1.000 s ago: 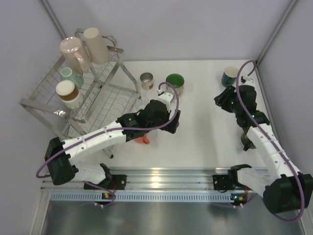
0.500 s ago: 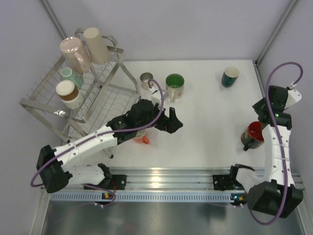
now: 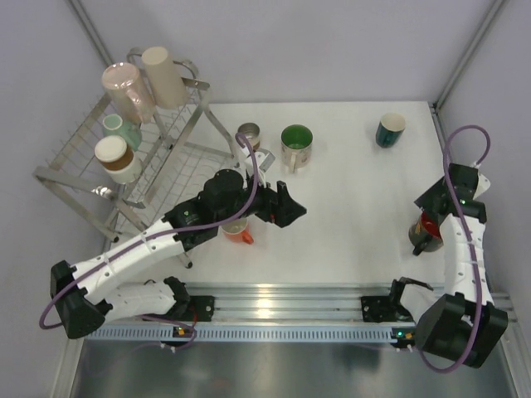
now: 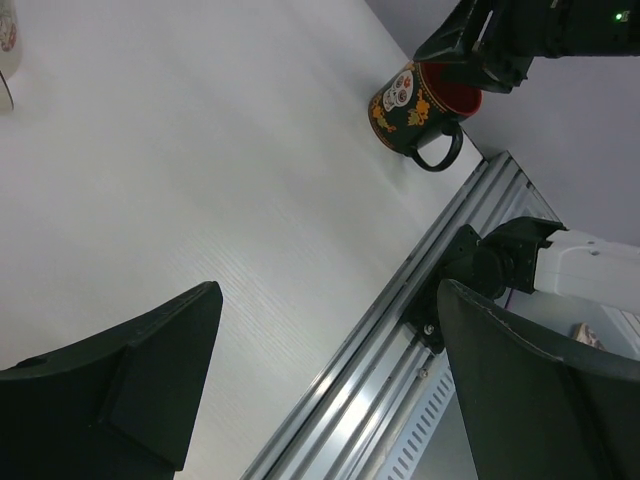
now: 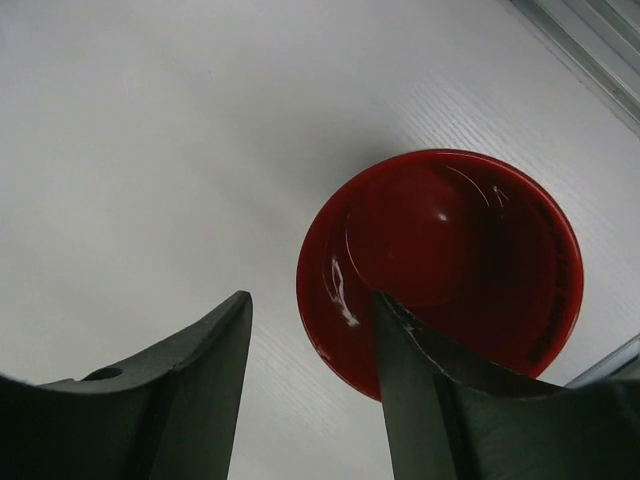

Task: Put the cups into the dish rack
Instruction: Grab a cup with the right arm

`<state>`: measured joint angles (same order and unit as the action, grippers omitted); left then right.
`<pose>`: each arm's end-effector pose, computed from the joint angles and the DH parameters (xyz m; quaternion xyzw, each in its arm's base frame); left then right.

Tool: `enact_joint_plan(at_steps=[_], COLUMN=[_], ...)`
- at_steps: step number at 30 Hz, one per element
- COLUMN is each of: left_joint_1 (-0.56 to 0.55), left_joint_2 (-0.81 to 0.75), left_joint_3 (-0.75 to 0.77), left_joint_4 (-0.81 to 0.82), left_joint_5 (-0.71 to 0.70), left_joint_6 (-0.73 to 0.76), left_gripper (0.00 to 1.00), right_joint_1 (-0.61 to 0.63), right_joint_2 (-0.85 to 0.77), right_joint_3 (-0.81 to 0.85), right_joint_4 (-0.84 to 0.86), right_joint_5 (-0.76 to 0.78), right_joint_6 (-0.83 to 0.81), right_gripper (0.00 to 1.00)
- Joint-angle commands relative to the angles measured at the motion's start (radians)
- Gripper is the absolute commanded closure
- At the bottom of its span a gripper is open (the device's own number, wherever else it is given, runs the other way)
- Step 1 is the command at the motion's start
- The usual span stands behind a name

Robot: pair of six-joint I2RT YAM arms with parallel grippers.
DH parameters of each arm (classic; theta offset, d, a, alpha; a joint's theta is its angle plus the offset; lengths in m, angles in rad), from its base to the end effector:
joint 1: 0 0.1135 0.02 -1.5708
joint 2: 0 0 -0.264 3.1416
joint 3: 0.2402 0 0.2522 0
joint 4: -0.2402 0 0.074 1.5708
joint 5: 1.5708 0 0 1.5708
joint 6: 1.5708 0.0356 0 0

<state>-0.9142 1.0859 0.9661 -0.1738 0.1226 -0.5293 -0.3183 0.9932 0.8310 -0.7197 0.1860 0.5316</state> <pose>0.1504 -0.2022 0.3457 0.1891 0.7796 -0.4300 0.4141 0.1846 -0.0678 0.2702 0.4150 0.8409 -0.0511 0.3436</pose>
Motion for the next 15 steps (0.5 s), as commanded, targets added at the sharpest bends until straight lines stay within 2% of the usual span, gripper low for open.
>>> enact_joint_plan(at_steps=[1,6,9,15], left_joint_1=[0.001,0.001,0.001,0.001], left_joint_2=[-0.024,-0.026,-0.026,-0.024], left_joint_3=[-0.015,-0.010,-0.007,-0.006], left_joint_4=[0.030,0.014,0.011,0.010], left_joint_5=[-0.003,-0.021,-0.026,-0.026], left_joint_6=[0.011,0.031,0.035,0.037], left_gripper=[0.05,0.05,0.05,0.05], right_joint_1=[-0.008,0.016,0.053,0.229], right_joint_2=[0.013,0.019,0.041,0.070], right_joint_3=[-0.013,-0.052,-0.064,-0.024], right_joint_4=[0.083,0.137,0.175,0.218], right_joint_5=[-0.077,-0.158,-0.249,-0.203], right_joint_6=[-0.058,-0.107,-0.140,-0.165], right_gripper=[0.48,0.49,0.57,0.76])
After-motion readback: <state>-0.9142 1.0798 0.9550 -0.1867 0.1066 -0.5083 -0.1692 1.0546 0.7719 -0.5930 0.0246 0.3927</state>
